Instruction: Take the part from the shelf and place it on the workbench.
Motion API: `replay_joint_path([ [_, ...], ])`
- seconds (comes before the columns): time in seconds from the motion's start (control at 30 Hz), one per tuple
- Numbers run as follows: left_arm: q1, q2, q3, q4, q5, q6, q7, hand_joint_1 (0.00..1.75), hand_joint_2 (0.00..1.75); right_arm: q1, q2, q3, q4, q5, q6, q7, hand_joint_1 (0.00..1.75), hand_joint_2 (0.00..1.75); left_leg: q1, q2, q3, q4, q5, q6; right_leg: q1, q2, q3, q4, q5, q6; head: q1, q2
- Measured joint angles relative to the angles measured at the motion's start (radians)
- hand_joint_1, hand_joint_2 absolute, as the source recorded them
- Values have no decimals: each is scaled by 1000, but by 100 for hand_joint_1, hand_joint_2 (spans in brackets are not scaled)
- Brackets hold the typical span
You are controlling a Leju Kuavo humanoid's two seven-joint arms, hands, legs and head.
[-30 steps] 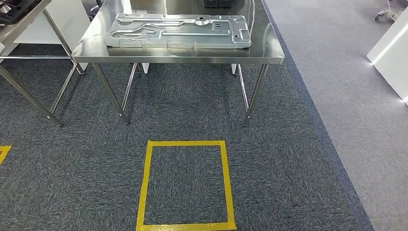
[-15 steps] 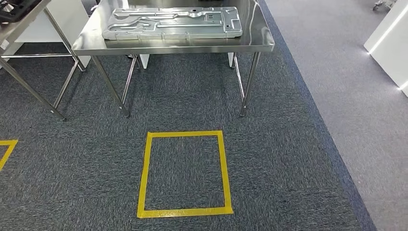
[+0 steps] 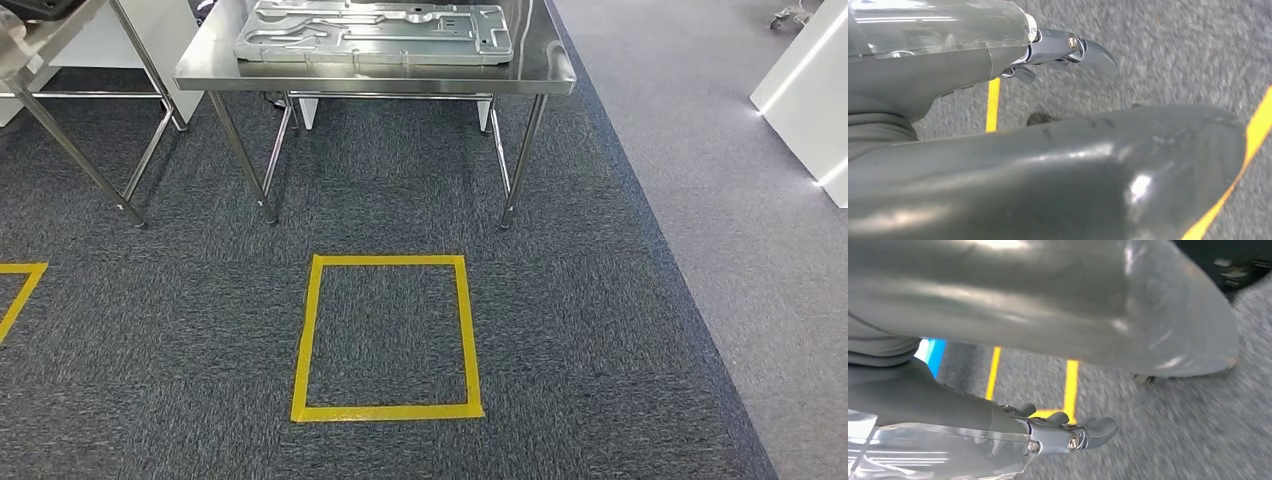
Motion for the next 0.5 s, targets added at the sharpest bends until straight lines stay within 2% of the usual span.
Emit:
replay_joint_path([
  [0.03, 1, 4, 0, 0, -1, 2, 2, 0, 0, 0, 3, 0, 1, -1, 0, 0, 0, 0, -2, 0, -12, 1, 9, 1, -2, 1, -20, 69, -35, 2, 0, 0],
  [0.07, 2, 7, 0, 0, -2, 4, 5, 0, 0, 1, 6, -1, 1, -2, 0, 0, 0, 0, -3, 0, -25, 3, 18, 0, -3, 1, -31, 120, -49, 4, 0, 0],
  [0.1, 2, 9, 0, 0, -3, 5, 7, 0, 0, 1, 8, -1, 2, -2, 0, 0, 0, 0, -4, 0, -36, 5, 25, -1, -4, 1, -25, 135, -41, 4, 0, 0],
  [0.13, 3, 11, 0, 0, -3, 6, 9, 0, 0, 2, 9, -2, 2, -3, 0, 0, 0, 0, -4, 0, -47, 9, 31, -3, -4, 1, 4, 107, -18, 3, 0, 0],
  [0.2, 3, 12, -1, 0, -3, 8, 13, 0, 0, 1, 9, -4, 2, -3, 0, 0, 0, 0, -5, 0, -62, 17, 40, -8, -3, 1, 111, -43, 23, -3, 0, 0],
  [0.23, 4, 12, -1, 0, -4, 9, 15, 0, 0, 1, 9, -5, 2, -3, 0, 0, 0, 0, -6, 0, -67, 21, 43, -12, -1, 1, 158, -114, 32, -7, 0, 0],
  [0.27, 4, 13, -2, 0, -4, 9, 15, 0, 0, 1, 9, -7, 2, -4, 1, 0, 0, 0, -7, 0, -71, 25, 46, -17, 1, 1, 188, -162, 33, -12, 0, 0],
  [0.3, 4, 13, -3, 0, -4, 9, 16, 0, 0, 1, 9, -9, 2, -4, 2, 0, 0, 0, -8, 0, -73, 27, 49, -22, 4, 1, 198, -184, 30, -16, 0, 0],
  [0.37, 4, 14, -5, 0, -6, 9, 15, 0, 0, 1, 11, -12, 2, -5, 8, -1, 0, 0, -7, 0, -76, 30, 53, -32, 3, 0, 194, -191, 37, -27, 0, 0],
  [0.4, 4, 14, -6, 0, -7, 9, 14, 0, 0, 1, 12, -14, 2, -6, 11, -1, 0, 0, -7, -1, -82, 41, 43, -38, 1, -1, 192, -194, 41, -34, 0, 0],
  [0.43, 5, 14, -6, 0, -7, 9, 13, 0, 0, 1, 13, -16, 2, -6, 13, -1, 0, 0, -5, -2, -95, 70, 21, -43, -2, -2, 190, -197, 46, -41, 0, 0],
  [0.5, 7, 15, -7, 0, -8, 9, 8, 0, 0, 2, 15, -19, 3, -7, 16, -2, 0, 0, -2, -4, -145, 192, -54, -51, -1, -5, 183, -198, 53, -50, 0, 0],
])
